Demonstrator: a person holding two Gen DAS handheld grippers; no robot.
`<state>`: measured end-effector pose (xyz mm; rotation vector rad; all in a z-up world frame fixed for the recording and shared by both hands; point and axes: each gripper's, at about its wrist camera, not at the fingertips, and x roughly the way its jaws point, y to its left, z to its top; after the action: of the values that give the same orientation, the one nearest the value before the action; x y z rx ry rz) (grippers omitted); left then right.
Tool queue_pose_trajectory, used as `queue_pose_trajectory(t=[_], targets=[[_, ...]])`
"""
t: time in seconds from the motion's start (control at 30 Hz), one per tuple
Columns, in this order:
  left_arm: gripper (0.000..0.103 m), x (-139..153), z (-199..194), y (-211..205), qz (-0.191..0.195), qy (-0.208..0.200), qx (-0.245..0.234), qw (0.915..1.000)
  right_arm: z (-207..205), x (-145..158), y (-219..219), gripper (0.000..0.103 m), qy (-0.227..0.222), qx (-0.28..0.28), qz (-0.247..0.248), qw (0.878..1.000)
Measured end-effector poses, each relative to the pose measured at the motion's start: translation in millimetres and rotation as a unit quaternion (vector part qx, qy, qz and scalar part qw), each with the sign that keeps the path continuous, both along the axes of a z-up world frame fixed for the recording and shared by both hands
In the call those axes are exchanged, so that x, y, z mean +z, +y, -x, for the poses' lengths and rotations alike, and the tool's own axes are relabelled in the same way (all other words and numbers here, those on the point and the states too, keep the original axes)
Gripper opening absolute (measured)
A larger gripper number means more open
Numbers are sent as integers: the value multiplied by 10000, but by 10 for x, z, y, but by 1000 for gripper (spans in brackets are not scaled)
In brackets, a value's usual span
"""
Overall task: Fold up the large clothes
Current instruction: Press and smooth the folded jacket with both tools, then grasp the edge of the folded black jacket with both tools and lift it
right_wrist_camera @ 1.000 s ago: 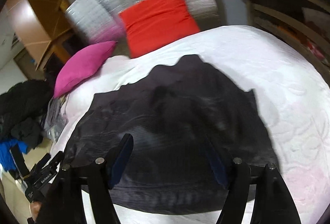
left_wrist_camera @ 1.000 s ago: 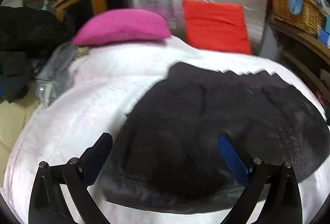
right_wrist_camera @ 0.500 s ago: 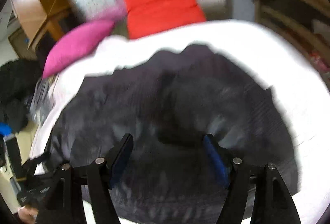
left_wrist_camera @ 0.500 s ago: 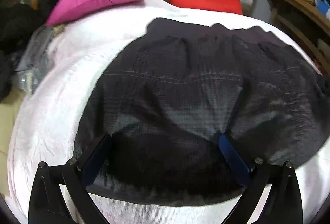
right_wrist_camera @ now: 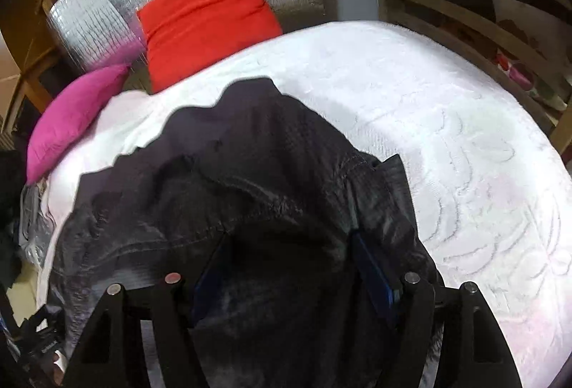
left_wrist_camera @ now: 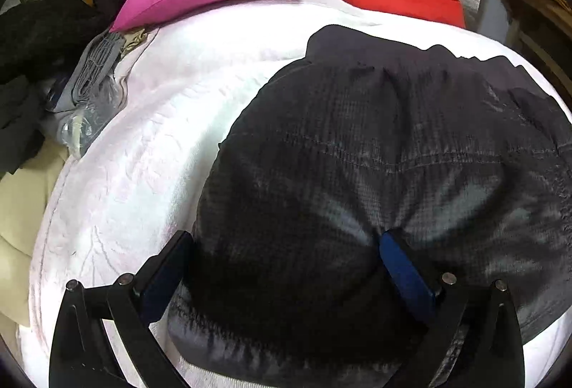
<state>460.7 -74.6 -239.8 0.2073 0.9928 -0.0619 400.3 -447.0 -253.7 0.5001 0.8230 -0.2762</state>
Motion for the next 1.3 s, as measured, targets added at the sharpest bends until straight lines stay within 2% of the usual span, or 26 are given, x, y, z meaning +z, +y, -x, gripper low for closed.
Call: queue_pose_trajectory(t=[0.13, 0.23, 0.37, 0.5, 0.63, 0.7, 0.9, 0.97, 1.0, 1.07, 1.13, 1.23, 1.3], targets=[[103, 75, 201, 47, 134, -101, 167, 9997, 213, 212, 161, 74, -422, 267, 45, 9987], [103, 131, 277, 12, 48, -288, 159, 9994, 280, 316, 464, 74, -625, 791, -33, 9949], [103, 202, 435, -77, -130, -603, -15, 9981, 308, 312, 821, 74, -601, 1323, -107, 9893], [103, 235, 529, -110, -167, -779, -99, 9968, 216, 150, 1091, 74, -349, 1702, -154, 9847], [103, 201, 550, -136, -226, -763, -118, 9968, 62, -126, 1186, 74, 115, 1761, 65, 9843], [103, 187, 536, -140, -275, -757, -124, 9967, 62, -88, 1186, 73, 142, 1697, 6, 9854], [103, 174, 490, -105, -253, -722, -106, 9970, 120, 205, 1099, 73, -508, 1621, -175, 9853], [103, 172, 497, -113, -246, -709, -96, 9971, 92, 102, 1138, 73, -247, 1655, -119, 9858], [103, 166, 494, -115, -228, -705, -105, 9972, 16, -56, 1169, 73, 88, 1681, -64, 9857], [103, 150, 487, -121, -250, -694, -102, 9972, 7, -156, 1259, 73, 156, 1781, 179, 9837], [103, 127, 474, -125, -279, -664, -116, 9973, 9, -82, 1275, 73, 184, 1779, 234, 9836], [103, 132, 453, -93, -168, -577, -100, 9981, 55, 46, 1204, 72, -77, 1793, -32, 9838], [103, 220, 447, -23, 53, -606, -84, 9981, 141, 195, 1064, 72, -344, 1543, 66, 9874]])
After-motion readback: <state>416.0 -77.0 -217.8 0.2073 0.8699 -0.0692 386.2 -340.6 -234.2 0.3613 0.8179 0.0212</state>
